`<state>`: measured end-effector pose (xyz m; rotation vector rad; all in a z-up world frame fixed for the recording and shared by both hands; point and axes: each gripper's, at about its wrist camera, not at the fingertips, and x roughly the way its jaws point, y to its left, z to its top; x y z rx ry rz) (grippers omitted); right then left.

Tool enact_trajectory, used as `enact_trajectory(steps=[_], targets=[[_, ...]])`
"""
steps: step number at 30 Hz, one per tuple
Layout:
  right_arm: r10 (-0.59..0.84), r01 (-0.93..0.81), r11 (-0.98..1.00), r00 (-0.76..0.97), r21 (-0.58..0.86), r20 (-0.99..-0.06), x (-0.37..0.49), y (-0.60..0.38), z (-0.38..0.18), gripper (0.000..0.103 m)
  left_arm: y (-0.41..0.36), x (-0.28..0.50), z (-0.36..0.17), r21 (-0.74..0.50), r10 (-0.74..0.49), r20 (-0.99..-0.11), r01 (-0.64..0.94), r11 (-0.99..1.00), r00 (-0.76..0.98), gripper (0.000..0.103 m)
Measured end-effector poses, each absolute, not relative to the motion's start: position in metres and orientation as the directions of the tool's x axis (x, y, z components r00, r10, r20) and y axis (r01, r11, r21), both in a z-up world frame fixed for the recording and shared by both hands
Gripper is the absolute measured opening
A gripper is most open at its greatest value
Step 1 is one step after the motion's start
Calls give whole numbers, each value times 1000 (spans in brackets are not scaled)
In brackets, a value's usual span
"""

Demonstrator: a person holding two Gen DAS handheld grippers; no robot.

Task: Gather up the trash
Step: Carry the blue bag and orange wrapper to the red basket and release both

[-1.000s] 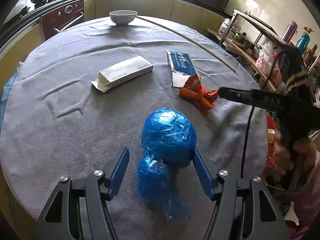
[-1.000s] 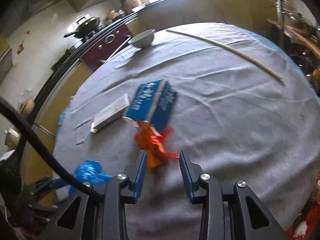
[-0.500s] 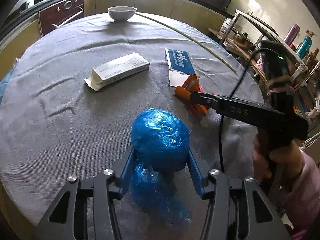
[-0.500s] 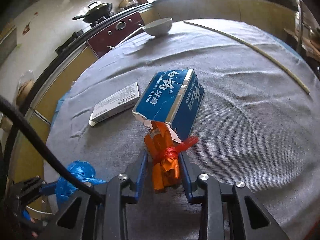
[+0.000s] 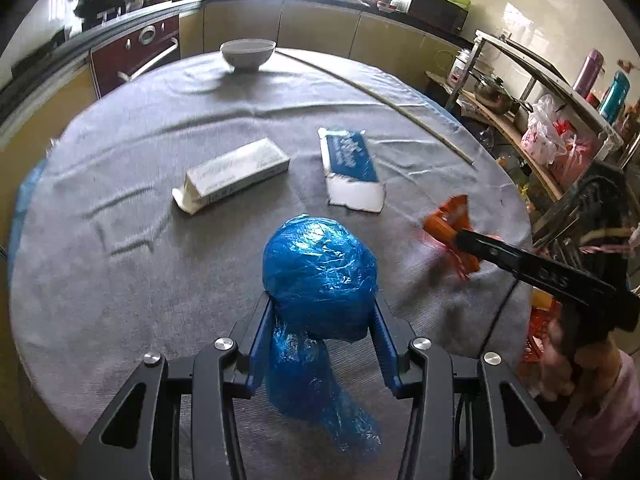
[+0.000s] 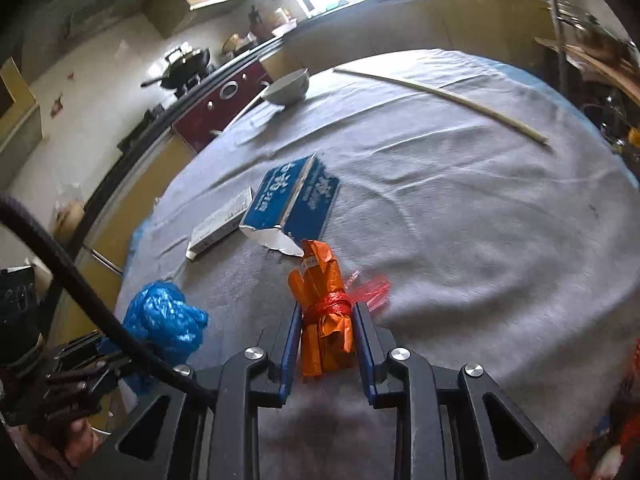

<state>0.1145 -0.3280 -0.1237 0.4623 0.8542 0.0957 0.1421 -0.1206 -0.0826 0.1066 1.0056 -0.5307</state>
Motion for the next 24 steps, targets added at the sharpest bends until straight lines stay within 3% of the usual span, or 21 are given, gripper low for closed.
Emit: enact_trajectory(steps=[9,24], targets=[[253,116,874,720,472,-646,62,-360,-100,28,-163,112,-55,-5,-317,-800,522,853,509,48],[176,184,838,799,513,-574,-25,-429,-83,28,-255,70,-39,104,-338,-783,646,756,522,48]])
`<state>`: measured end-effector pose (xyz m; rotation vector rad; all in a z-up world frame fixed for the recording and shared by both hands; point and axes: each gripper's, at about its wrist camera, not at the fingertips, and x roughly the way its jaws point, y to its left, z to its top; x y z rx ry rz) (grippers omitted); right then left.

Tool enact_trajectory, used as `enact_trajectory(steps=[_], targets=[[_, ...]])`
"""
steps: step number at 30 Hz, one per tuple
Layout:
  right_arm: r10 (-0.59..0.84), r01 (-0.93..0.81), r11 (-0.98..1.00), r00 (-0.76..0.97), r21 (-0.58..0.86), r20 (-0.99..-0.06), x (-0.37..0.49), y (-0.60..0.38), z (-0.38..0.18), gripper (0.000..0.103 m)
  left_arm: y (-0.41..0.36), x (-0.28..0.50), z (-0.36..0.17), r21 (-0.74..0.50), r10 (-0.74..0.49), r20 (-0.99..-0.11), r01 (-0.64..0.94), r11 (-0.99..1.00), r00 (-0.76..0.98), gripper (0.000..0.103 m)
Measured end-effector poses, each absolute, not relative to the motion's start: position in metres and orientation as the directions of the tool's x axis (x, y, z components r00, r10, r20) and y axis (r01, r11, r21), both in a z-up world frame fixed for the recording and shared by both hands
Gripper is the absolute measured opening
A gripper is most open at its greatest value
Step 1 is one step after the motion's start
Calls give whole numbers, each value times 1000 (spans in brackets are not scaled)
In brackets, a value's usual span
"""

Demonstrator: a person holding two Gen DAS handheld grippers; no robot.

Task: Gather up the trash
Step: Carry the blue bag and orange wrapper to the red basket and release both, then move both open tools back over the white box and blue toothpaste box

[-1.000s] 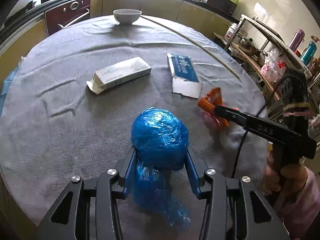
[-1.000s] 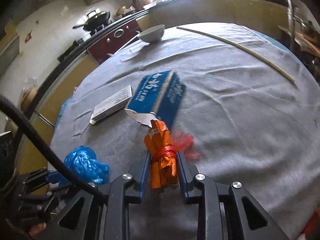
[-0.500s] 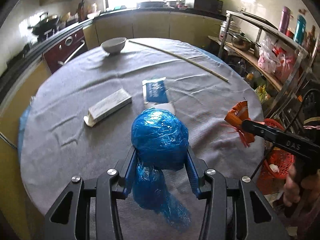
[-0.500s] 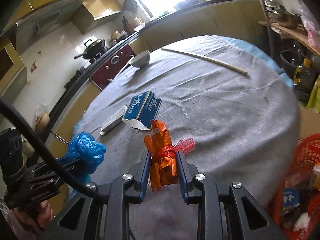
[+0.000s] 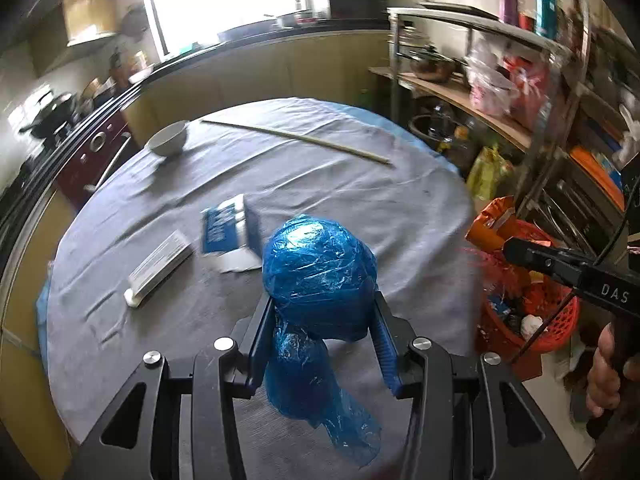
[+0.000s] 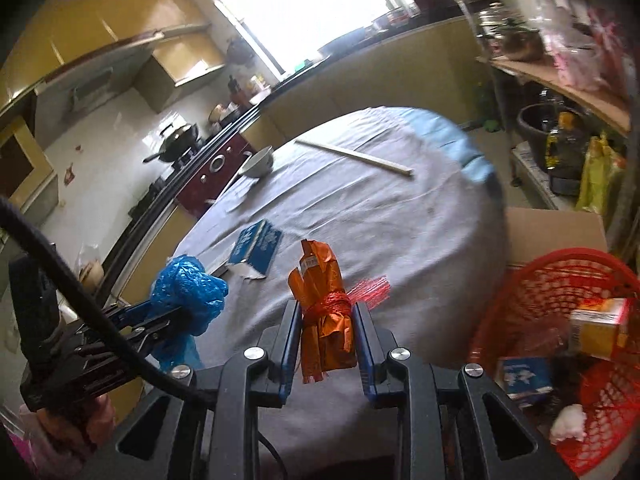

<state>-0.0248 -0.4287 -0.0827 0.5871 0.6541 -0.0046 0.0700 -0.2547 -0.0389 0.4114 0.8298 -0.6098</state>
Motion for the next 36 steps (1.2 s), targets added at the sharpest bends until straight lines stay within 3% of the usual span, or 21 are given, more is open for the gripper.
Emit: enact_trajectory(steps=[16,26,32,36], targets=[[-2,397,729,816,557,-579,-116,-523,-99,28,-378,23,-43,138,-442,-781,812,567,441,48],[-54,491,685,772,539,-634,-132,-546,-114,30,-432,10,-64,-13,-508,-818,874,485,270,51],[-70,542,649,741,534,-668,-137,-560,-127,38,-434,10,-77,-18,-480,-841,875,483,248,53],[-81,553,625,748,551,-659,-139,-564,-127,54,-416,16,-73,15,-474,-828,858,513,298,57]])
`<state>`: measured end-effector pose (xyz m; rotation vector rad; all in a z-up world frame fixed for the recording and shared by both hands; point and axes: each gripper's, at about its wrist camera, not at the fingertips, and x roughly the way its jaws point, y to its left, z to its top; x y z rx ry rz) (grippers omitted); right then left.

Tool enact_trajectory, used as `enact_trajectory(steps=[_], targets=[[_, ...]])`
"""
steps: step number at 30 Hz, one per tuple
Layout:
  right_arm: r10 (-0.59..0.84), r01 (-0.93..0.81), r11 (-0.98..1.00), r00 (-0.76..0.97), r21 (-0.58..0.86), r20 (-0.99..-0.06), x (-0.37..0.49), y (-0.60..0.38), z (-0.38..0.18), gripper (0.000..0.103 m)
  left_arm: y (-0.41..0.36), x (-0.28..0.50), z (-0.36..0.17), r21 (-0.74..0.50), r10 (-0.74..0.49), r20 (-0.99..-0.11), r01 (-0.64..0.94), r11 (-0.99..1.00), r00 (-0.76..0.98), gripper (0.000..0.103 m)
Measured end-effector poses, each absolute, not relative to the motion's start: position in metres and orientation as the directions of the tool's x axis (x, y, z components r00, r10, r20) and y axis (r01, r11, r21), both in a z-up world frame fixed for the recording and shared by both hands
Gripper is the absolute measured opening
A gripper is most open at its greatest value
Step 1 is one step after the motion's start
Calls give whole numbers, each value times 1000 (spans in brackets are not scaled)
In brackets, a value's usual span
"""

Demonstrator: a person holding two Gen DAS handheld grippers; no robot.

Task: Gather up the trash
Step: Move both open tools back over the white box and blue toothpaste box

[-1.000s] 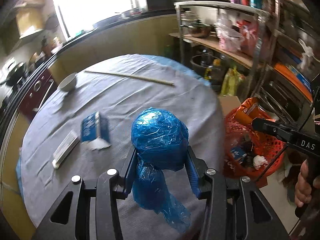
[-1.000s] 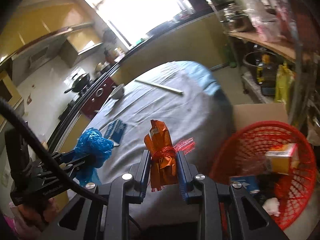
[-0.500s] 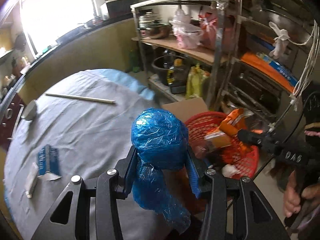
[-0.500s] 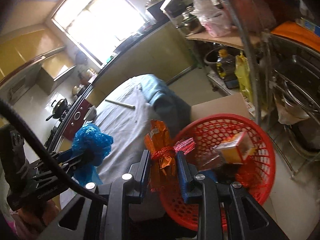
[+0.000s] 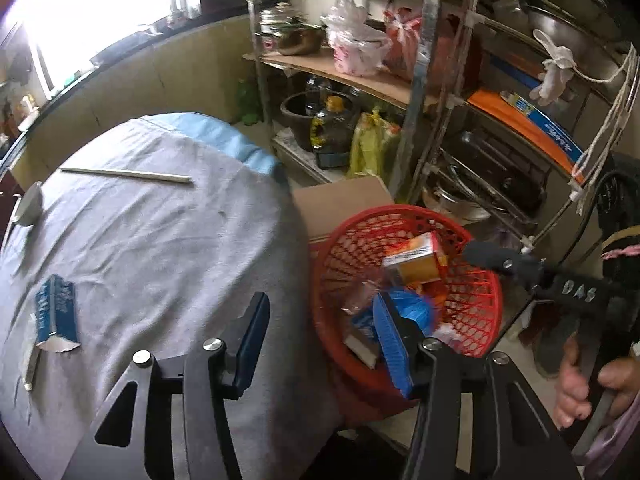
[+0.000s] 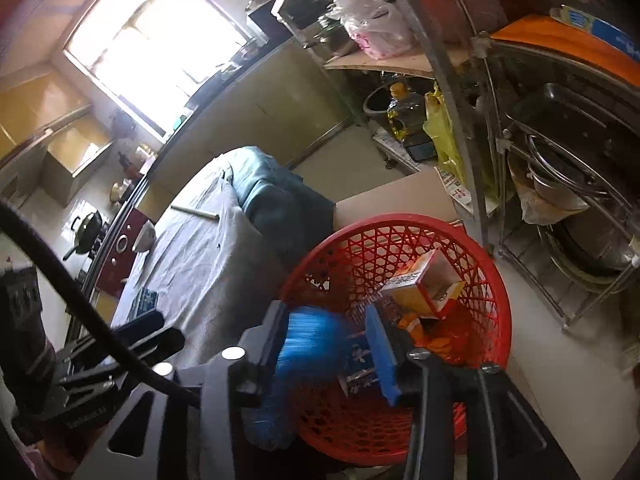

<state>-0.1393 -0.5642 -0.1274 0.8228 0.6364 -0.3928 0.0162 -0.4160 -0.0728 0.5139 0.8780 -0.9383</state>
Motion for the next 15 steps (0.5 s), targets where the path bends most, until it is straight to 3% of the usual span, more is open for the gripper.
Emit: enact_trajectory(steps=[9,15], targets=[[-50,466,715,778,521,-627,-92,-521,-99,62,-328,56,-68,47,-403,-813,736,675,421,59],[31,341,808,790,481,-613,-25,-455,-87,66,-234,96,-72,41,-307,-807,567,823,504,59]])
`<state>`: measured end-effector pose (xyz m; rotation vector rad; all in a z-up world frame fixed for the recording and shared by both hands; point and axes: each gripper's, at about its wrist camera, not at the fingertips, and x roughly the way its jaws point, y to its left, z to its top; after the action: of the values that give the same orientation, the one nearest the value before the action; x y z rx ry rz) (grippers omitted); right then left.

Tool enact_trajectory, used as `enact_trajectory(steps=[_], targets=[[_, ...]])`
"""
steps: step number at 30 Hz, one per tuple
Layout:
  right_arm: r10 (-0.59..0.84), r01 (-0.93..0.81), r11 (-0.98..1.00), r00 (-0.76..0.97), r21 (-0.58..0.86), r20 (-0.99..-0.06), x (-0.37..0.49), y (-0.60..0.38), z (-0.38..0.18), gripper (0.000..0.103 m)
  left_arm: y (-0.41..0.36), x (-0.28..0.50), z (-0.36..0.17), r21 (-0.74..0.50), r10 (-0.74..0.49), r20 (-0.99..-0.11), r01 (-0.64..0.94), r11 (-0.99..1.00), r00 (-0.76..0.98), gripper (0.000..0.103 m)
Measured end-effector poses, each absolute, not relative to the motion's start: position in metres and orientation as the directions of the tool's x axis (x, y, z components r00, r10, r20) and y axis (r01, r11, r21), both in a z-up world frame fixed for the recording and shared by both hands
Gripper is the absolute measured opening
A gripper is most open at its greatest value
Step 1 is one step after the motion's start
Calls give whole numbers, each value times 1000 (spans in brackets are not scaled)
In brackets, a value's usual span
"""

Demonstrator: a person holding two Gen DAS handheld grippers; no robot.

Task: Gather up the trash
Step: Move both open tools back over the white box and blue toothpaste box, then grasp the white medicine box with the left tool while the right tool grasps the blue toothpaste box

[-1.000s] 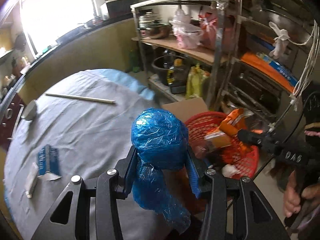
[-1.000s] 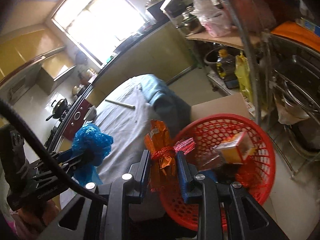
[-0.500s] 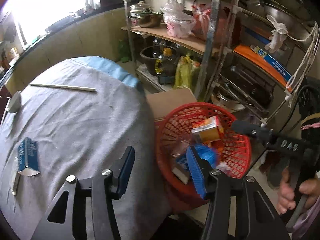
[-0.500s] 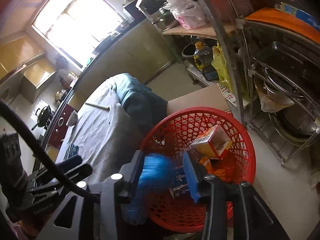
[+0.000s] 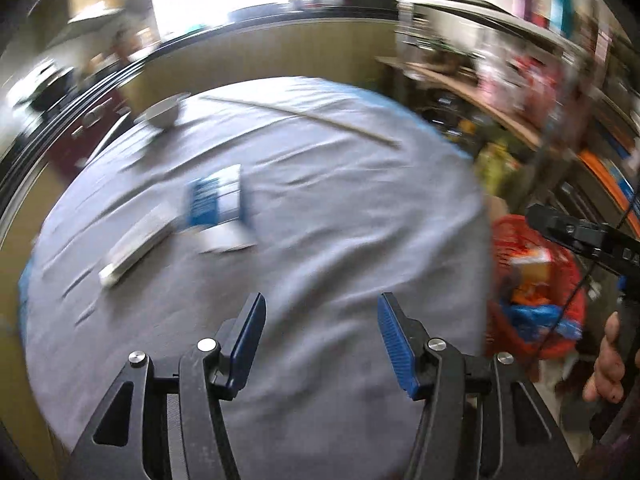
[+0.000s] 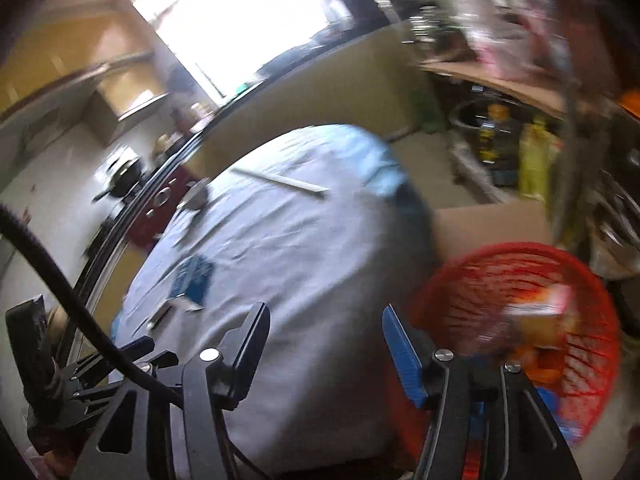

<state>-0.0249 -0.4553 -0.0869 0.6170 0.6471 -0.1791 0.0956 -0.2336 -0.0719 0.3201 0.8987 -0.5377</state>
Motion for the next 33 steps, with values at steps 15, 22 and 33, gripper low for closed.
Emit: enact_trajectory(steps=[15,22,33], targets=[[175,146,865,809,480,-562,101,-326,-126,76,-85,143,-89,14,-147,-785,254,967,602,60],[87,227,868,806,441,-586,101,-327,-139,81,-67,146,-97,-36,-183,-789,254,967,586,60],[49,214,922,763,323,-645,126,-302,-106,81,-52,182,-88,21,-198,-757,327,945,622,74]])
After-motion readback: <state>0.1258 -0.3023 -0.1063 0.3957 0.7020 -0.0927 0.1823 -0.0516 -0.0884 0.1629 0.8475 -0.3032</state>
